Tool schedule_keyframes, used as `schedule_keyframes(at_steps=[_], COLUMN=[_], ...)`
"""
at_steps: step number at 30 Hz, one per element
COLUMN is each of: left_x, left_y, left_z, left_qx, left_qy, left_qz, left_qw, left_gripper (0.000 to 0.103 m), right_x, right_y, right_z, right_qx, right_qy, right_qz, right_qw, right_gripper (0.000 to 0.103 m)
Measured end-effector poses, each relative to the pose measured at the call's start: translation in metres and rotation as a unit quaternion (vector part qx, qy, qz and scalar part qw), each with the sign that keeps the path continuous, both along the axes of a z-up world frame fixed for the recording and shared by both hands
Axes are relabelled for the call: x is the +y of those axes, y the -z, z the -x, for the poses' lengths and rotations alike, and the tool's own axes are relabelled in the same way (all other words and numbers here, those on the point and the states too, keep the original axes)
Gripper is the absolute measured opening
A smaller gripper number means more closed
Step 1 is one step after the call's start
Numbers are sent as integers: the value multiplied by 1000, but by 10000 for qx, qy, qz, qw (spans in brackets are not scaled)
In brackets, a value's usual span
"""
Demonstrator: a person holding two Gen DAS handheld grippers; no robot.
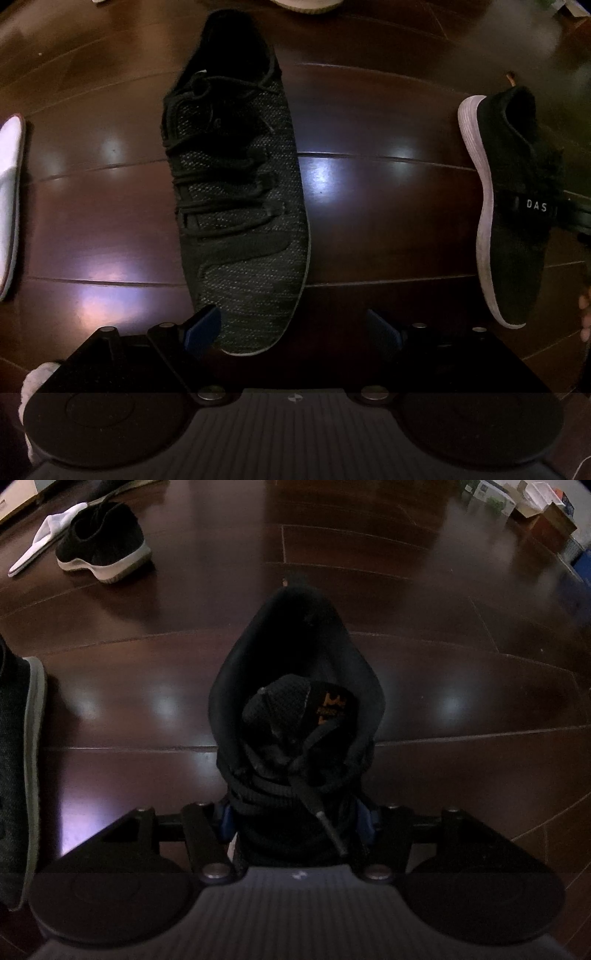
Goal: Organize scattered shoes
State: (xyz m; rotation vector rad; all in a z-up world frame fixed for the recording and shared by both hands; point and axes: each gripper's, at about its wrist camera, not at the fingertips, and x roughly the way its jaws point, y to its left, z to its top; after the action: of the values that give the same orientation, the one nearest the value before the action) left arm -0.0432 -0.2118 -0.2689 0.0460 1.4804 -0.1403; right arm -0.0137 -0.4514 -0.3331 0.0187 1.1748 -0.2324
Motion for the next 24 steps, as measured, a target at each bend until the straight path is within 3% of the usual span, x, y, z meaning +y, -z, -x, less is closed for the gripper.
schedule_keyframes(at_steps=[24], left_x=[2], left_y=[-3], left_z=[3], left_qx=[53], left_qy=[-48], left_qz=[161], left_qw=[9998], left_gripper=[89], right_x=[2], right_y=[-4], right_z=[4], right_qx=[1], right_qy=[-64], right_qz=[110], right_qw=[9999], right_gripper=[62])
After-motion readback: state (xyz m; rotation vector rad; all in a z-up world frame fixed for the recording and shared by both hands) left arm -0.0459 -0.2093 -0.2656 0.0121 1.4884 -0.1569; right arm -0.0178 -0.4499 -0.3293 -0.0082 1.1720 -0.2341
